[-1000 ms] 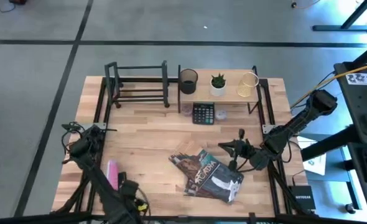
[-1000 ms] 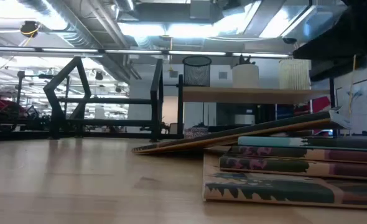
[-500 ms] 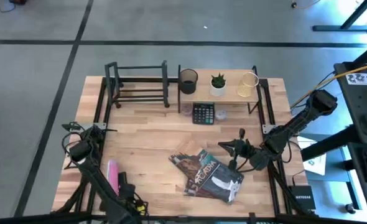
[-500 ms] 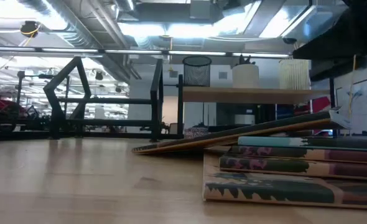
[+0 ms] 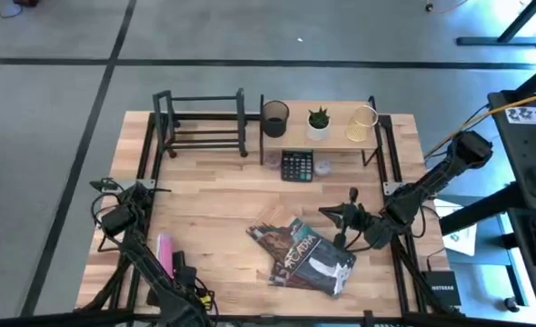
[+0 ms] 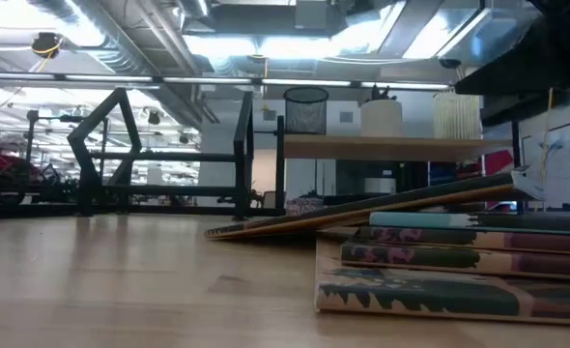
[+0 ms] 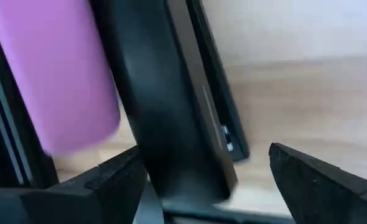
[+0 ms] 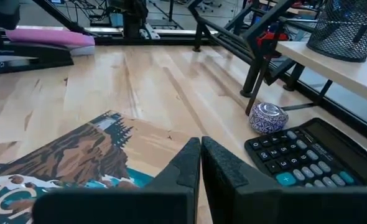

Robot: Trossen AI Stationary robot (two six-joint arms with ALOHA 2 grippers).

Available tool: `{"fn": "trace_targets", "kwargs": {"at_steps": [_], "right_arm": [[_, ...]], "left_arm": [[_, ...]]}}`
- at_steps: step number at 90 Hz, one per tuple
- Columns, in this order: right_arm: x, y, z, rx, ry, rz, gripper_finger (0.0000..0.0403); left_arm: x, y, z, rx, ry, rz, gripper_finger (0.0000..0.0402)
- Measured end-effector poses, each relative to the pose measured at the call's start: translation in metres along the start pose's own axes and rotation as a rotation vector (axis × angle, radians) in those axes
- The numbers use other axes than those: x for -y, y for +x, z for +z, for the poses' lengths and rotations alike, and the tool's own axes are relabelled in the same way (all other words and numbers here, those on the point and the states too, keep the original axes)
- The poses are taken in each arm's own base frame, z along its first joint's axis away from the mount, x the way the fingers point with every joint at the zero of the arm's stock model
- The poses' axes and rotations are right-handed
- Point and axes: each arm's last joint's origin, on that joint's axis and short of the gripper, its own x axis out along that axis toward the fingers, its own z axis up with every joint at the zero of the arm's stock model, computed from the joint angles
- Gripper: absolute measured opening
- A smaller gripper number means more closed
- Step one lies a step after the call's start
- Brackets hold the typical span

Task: Stock shelves
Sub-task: Put the black stapler under the shelf

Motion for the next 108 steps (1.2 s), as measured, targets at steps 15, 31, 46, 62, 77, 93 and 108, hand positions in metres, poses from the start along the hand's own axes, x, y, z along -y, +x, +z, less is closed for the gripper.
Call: {"fn": "trace_targets", "kwargs": {"at_steps": [15, 31, 46, 62, 77, 93, 108], "right_arm": [[0.000, 0.000, 0.000, 0.000, 0.000, 0.000, 0.0000], [0.000, 0.000, 0.000, 0.002, 0.004, 0.001, 0.0000], [0.000, 0.000, 0.000, 0.003, 0.005, 0.001, 0.0000], [-0.002, 0.000, 0.001, -0.006, 0.014, 0.044, 0.0000], [-0.008, -0.001, 0.006, -0.004, -0.009, 0.191, 0.0015], [-0.013, 0.005, 0.016, 0.039, -0.022, 0.372, 0.0093], [-0.018, 0.024, 0.018, 0.103, -0.057, 0.516, 0.0201]], "left_arm": [[-0.001, 0.010, 0.005, 0.024, -0.009, 0.027, 0.0234], [0.006, 0.011, 0.013, 0.006, 0.029, 0.034, 0.0139], [0.017, -0.004, 0.023, 0.015, 0.120, 0.024, 0.0098], [0.033, -0.036, 0.039, 0.061, 0.264, -0.042, 0.0098], [0.052, -0.063, 0.056, 0.139, 0.489, -0.154, 0.0098], [0.069, -0.081, 0.070, 0.342, 0.785, -0.264, 0.0098], [0.085, -0.085, 0.080, 0.423, 0.985, -0.311, 0.0098]]}}
